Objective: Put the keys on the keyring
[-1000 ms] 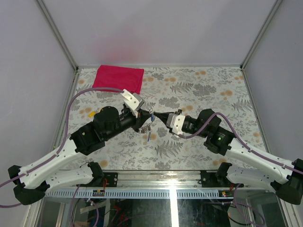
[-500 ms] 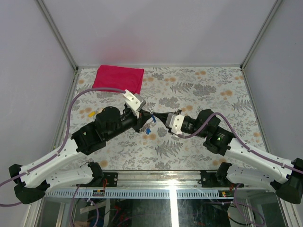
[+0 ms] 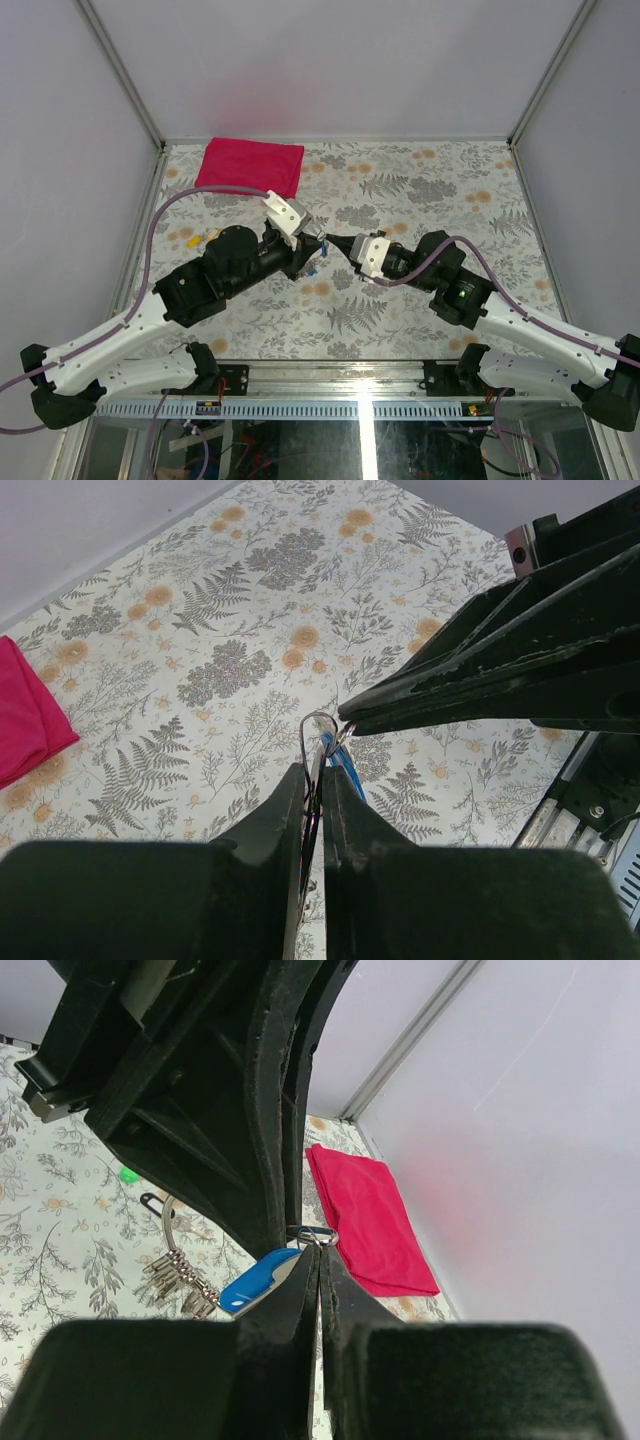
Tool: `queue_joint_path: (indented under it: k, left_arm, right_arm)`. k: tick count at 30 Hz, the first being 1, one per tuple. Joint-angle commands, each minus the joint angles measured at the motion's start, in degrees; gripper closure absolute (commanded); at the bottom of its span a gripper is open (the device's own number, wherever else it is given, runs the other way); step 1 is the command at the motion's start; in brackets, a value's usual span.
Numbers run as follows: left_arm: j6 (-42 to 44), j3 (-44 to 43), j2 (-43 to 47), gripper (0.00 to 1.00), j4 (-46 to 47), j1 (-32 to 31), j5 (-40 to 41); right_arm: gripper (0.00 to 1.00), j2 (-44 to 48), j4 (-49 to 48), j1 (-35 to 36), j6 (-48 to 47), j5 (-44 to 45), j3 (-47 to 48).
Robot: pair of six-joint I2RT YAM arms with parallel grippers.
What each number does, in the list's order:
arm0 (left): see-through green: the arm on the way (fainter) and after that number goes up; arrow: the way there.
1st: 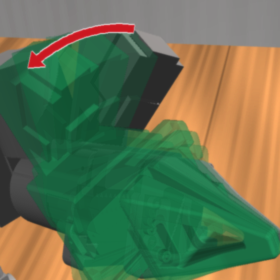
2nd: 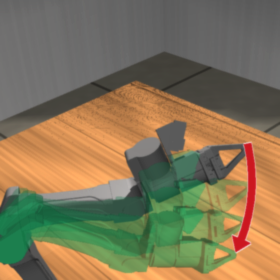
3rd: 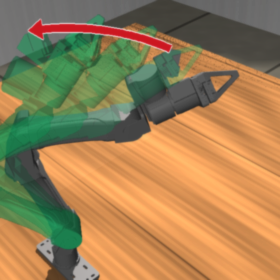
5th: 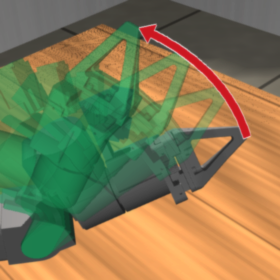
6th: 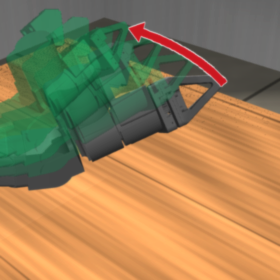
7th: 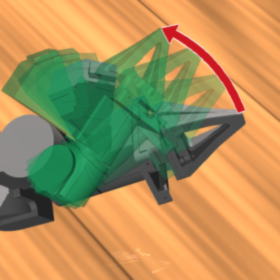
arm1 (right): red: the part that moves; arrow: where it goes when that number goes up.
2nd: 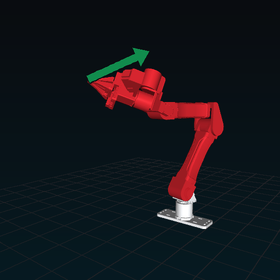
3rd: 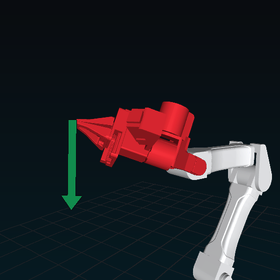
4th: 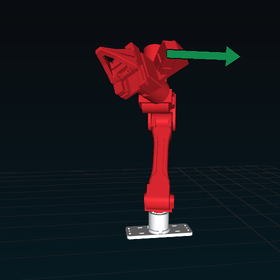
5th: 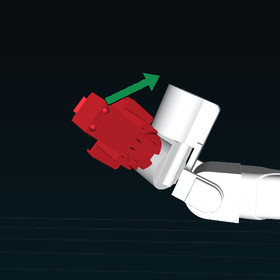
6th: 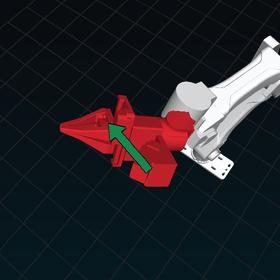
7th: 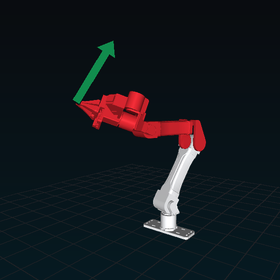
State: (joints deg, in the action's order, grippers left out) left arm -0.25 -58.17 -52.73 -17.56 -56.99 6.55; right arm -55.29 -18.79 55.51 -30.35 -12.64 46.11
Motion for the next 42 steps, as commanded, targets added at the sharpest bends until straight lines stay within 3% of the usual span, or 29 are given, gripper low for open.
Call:
queue_joint_path:
  k: [1,30,36,42]
  left_arm:
    - [0.9,-2.3,-0.3,1.0,1.0,-0.8,0.1]
    - [3.3,-1.5,0.1,1.0,-0.9,-3.2,-1.2]
    - [2.7,-1.2,0.2,1.0,-0.8,-3.3,-2.8]
    - [-0.3,1.6,2.0,1.0,1.6,-3.3,-4.4]
  right_arm:
    - [1.0,0.6,-5.3,0.5,1.3,2.7,3.2]
    - [1.0,1.1,-2.6,0.5,0.7,7.5,3.8]
    - [0.8,1.2,1.2,0.5,0.8,4.5,4.8]
    - [0.68,2.3,5.5,0.5,2.8,3.7,6.0]
